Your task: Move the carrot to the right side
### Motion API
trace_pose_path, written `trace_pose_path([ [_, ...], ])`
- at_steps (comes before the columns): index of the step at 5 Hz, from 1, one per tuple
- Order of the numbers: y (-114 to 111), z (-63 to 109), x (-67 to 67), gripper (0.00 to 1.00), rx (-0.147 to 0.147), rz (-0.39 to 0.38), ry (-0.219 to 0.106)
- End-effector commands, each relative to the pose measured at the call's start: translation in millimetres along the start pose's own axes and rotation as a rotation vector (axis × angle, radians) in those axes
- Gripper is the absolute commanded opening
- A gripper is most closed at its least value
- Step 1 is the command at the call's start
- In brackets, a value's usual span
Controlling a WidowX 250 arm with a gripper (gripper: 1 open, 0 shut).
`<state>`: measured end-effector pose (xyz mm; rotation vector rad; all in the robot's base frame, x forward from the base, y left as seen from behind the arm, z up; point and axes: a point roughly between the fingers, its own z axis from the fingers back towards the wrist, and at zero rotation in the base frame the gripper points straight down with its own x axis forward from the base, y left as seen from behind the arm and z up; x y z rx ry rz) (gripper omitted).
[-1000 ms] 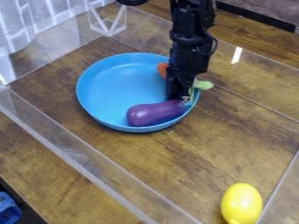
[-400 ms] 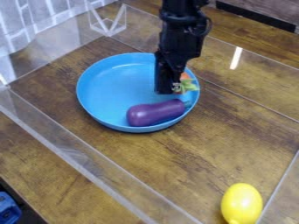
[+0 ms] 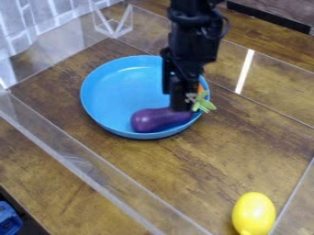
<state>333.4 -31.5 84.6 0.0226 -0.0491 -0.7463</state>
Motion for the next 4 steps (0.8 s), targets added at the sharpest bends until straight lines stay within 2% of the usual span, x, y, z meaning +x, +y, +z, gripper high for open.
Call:
trace_pose_path([
  [1,-19.1,26.7,13.6,1.0,0.059,0.006,-0.066],
  [2,-36.4,19.0,22.7,1.0,0.068,-0.011,-0.057],
  [4,-62.0,-7.6,23.3,1.0,0.064,0.042,-0.05],
])
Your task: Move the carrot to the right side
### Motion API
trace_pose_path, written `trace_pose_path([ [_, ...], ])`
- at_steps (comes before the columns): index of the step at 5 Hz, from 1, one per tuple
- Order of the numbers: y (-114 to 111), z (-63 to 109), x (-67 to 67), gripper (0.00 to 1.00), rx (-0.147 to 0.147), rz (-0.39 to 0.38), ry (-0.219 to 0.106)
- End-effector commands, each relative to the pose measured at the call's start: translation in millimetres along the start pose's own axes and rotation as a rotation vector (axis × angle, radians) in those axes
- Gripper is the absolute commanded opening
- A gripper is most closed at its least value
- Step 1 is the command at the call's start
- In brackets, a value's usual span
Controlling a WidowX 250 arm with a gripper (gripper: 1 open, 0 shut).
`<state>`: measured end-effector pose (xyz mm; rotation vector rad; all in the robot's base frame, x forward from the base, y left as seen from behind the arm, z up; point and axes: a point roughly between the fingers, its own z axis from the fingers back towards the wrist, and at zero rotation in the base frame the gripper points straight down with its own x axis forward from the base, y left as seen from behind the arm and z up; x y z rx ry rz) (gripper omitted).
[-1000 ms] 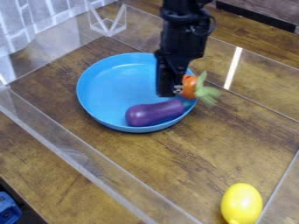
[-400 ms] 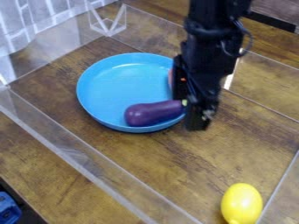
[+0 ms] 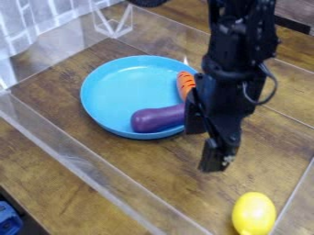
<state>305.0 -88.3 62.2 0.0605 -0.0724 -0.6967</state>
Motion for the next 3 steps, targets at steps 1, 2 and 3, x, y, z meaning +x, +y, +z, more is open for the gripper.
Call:
trace_pose_path([
  [1,-4.7,14.9,11.4,1.0,0.012,0.001,-0.059],
  [2,-4.8,19.8,15.6,1.0,0.009,0.02,-0.062],
  [3,-6.5,16.0,19.8,1.0,0.003,0.013,-0.068],
])
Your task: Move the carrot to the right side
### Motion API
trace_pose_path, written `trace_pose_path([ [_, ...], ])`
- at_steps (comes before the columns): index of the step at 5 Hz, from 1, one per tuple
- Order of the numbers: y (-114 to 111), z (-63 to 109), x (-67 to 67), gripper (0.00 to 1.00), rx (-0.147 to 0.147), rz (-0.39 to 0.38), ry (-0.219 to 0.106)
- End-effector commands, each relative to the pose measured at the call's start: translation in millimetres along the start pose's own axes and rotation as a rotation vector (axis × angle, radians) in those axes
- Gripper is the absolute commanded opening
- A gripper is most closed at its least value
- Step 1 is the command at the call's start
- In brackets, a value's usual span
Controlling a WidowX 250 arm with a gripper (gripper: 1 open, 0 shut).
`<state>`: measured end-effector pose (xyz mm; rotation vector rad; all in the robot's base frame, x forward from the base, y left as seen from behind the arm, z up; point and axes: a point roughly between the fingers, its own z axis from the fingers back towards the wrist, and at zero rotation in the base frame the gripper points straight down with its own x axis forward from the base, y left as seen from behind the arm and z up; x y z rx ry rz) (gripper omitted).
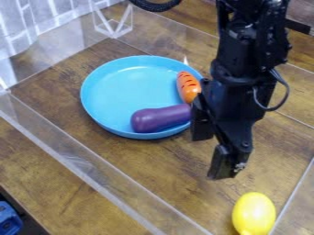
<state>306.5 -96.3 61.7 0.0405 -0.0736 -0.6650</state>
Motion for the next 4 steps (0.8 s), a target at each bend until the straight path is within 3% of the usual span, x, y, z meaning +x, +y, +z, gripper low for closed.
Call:
trace_pose_path([
  [1,-3.9,12.7,17.4,1.0,0.013,-0.027,-0.065],
  [2,-5.4,9.1,21.4,1.0,0.009,-0.035,-0.07],
  [3,-13.1,-5.6,26.2,1.0,0.006,-0.063,-0.083],
  [4,-22.0,-26.4,28.0,1.0,0.003,-0.096,-0.077],
])
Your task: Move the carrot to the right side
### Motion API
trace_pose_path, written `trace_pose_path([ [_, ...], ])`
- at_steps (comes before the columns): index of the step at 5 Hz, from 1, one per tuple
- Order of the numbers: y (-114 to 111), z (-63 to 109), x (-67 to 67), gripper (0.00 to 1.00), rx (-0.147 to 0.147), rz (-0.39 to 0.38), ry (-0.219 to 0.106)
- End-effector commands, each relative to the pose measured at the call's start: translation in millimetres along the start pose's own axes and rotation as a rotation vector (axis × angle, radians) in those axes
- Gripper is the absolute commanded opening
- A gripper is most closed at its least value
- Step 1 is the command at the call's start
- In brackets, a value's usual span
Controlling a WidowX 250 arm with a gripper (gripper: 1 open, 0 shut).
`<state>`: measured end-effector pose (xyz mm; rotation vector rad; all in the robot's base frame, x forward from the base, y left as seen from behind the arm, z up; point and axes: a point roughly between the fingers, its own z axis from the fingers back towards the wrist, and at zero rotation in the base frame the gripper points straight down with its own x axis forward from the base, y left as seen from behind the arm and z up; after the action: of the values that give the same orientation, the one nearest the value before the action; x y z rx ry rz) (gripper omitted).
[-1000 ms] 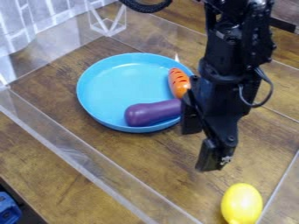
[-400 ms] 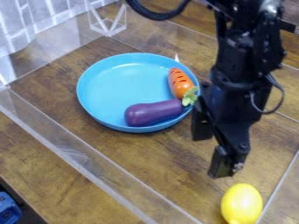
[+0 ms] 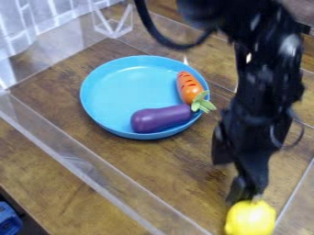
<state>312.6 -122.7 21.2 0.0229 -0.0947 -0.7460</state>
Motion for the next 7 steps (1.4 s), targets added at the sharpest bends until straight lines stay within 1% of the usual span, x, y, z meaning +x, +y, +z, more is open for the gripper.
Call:
trace_pose_path([
  [1,-8.8,11.1,15.9,1.0,0.014,-0.034,-0.038],
  [2,-8.3,8.4,20.7,1.0,0.006,-0.029,-0.029],
  [3,-4.9,6.1,23.6,1.0,0.005,0.003,-0.027],
  [5,-18.7,3.2,32.9,1.0,-0.005,-0.021,-0.024],
  [6,-25.0,1.8,34.1,1.0,-0.009,-0.036,-0.019],
  [7,-24.1,1.2,41.5,1.0,-0.011,-0.045,-0.014],
])
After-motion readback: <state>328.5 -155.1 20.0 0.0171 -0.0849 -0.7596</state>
